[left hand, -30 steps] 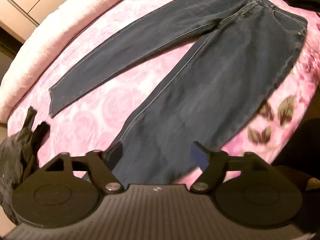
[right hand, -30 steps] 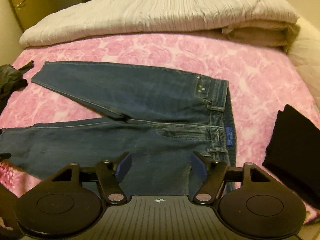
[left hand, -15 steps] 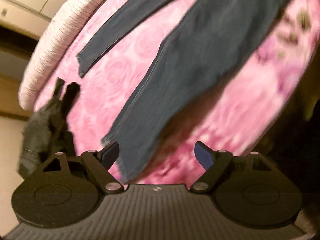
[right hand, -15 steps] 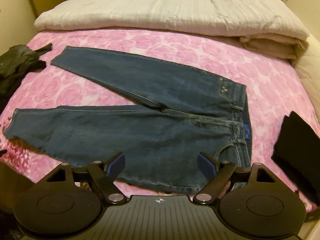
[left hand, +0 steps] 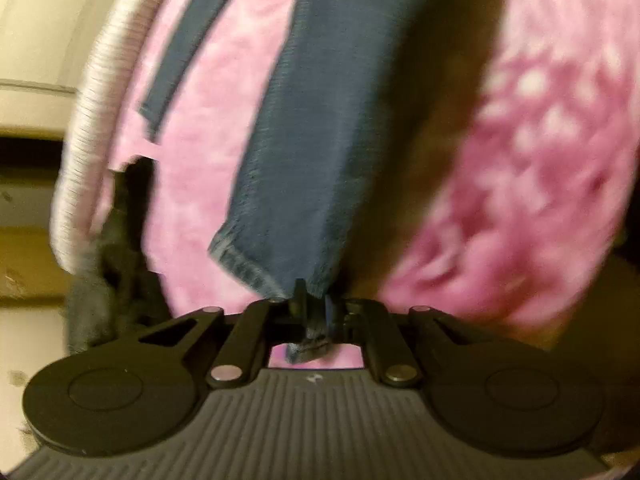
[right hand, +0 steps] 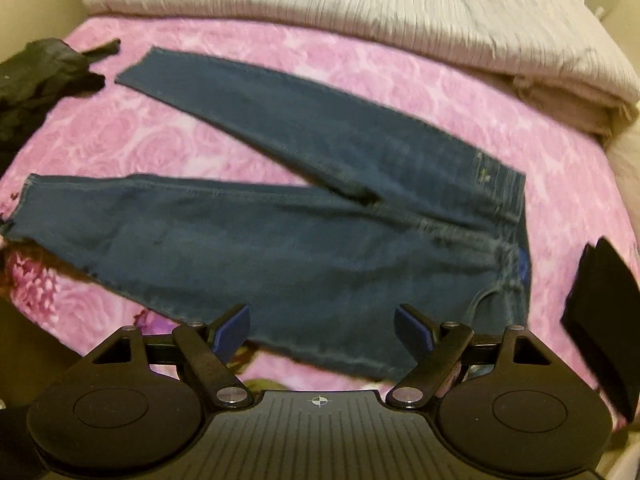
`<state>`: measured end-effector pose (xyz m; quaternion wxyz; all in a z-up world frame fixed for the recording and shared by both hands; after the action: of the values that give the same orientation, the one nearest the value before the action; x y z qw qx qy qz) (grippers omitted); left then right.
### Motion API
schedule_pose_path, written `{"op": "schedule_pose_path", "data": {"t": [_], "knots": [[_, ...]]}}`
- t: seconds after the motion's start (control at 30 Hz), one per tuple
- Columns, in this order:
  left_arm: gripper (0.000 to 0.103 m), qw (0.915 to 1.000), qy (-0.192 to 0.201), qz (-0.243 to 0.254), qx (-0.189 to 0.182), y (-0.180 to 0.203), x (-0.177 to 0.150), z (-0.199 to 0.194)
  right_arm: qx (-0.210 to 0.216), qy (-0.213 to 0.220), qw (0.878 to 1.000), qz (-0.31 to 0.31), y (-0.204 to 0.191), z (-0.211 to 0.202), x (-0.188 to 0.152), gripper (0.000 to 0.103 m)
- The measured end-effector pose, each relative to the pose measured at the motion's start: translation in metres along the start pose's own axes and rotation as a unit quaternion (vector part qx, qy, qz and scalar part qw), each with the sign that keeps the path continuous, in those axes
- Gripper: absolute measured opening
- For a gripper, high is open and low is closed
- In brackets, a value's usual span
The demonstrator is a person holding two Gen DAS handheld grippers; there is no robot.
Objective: Fold clothes
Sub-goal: 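Lay the jeans flat and open both grippers, withdrawing above the bed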
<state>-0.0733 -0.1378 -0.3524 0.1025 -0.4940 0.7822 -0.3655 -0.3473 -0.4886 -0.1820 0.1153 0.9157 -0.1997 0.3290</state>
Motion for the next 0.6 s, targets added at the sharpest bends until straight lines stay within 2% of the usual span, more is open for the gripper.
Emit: {"op": "schedule_pose_path", "data": {"t": [0.1,0.17,0.27,0.33,0.37,0.4,0.5,0.6], "knots": [[0.008,0.9977,0.024,0.054,0.033,-0.001,-0.015,0.0,-0.009,-0.012,1.0,0.002,-0.021,0.006,0.003,0.082],[0.011,0.9972,0.016,0.068,0.026,0.006,-0.017,0.003,-0.015,-0.018,1.0,0.004,-0.034,0.009,0.004,0.082],[0.018,0.999,-0.025,0.037,0.003,0.009,-0.016,0.005,-0.023,-0.013,1.0,0.013,-0.029,0.0,0.003,0.082],[0.027,0.9993,-0.036,-0.007,-0.009,0.003,-0.015,-0.004,-0.028,-0.009,0.999,0.02,-0.025,-0.006,0.003,0.082],[0.032,0.9976,-0.047,-0.047,-0.018,-0.004,-0.014,-0.011,-0.03,-0.007,0.999,0.023,-0.023,-0.009,0.003,0.082],[0.033,0.9942,-0.057,-0.087,-0.028,-0.01,-0.013,-0.018,-0.033,-0.006,0.999,0.026,-0.021,-0.012,0.002,0.082],[0.034,0.9779,-0.075,-0.191,-0.038,-0.03,-0.008,-0.042,-0.041,0.0,0.999,0.036,-0.016,-0.021,0.002,0.082],[0.044,0.9583,-0.084,-0.272,-0.026,-0.048,0.009,-0.074,-0.053,0.008,0.997,0.063,0.006,-0.036,-0.008,0.082]]}}
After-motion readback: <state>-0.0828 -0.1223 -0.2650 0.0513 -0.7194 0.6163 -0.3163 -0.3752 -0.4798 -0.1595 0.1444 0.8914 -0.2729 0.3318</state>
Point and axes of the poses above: each gripper's, at about its wrist camera, not at the fingertips, and z roughly the way its jaws point, y to its right, x to its top, the point moved 5 cm from there along z, roughly the way its jaws point, and after that the axes turned 15 degrees about y, right-handed, at the moved point
